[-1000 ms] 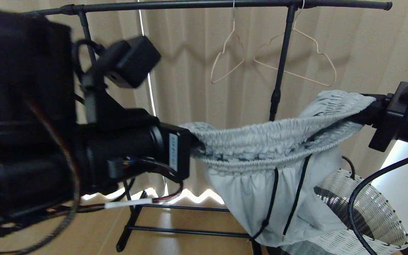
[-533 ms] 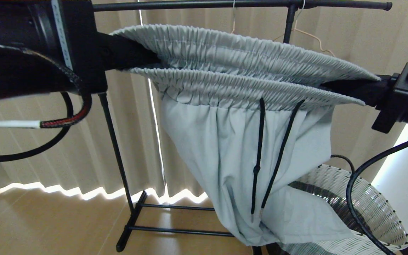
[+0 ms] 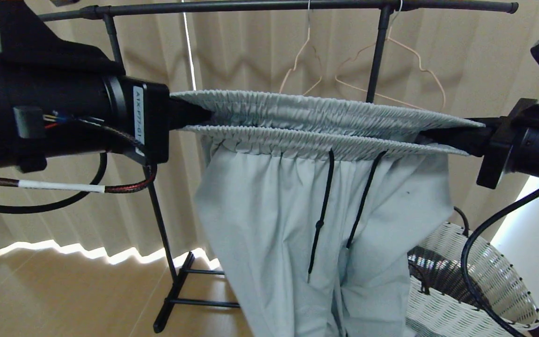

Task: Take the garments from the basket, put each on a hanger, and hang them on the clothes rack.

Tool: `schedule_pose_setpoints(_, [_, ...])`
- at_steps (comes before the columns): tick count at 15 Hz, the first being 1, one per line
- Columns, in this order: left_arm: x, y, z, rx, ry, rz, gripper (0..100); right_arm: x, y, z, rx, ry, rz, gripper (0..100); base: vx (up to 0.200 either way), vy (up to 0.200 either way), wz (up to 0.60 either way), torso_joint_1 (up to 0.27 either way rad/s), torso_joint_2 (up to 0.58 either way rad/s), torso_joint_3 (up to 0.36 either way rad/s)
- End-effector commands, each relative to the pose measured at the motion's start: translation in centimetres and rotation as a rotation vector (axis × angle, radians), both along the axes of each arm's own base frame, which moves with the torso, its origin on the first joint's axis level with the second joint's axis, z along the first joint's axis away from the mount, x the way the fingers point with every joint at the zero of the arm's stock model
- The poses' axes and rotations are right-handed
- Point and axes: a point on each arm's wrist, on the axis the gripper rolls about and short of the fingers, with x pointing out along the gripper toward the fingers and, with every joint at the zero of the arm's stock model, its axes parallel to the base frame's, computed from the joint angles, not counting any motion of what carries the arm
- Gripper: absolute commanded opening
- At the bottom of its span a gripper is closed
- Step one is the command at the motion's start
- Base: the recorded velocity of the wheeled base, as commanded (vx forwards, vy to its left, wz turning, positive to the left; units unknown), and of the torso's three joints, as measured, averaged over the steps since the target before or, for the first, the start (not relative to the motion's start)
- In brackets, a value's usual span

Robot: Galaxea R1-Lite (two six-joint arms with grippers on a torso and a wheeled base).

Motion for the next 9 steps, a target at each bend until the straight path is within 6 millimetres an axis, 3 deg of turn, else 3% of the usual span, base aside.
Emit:
schedule_pose_setpoints(1, [0.3,-0.2,0.0,0.007,0.004,0.005,0,0.3,-0.1,-0.1,-0.004,-0.001,-0.01,0,0.0,0.0,0.0,0.0,0.0,0.0])
schedule_pose_setpoints(5, [1.2,0.1,0.5,0.003,-0.008,0.042,0,1.6,0.3,1.4,0.009,-0.04,-0.013,0,0.0,0.0,0.0,0.0,0.0,0.0])
schedule_pose_setpoints(7, [3.3,0.3,0.6,0.05,-0.031,0.09,0,4.0,0.8,2.4,0.013,-0.055,-0.022,0,0.0,0.0,0.0,0.0,0.0,0.0])
schedule_pose_setpoints(9, [4.0,0.2,0.7,0.047,-0.031,0.102,0,5.5,1.3,2.1,0.007,-0.042,-0.03,0,0.0,0.0,0.0,0.0,0.0,0.0])
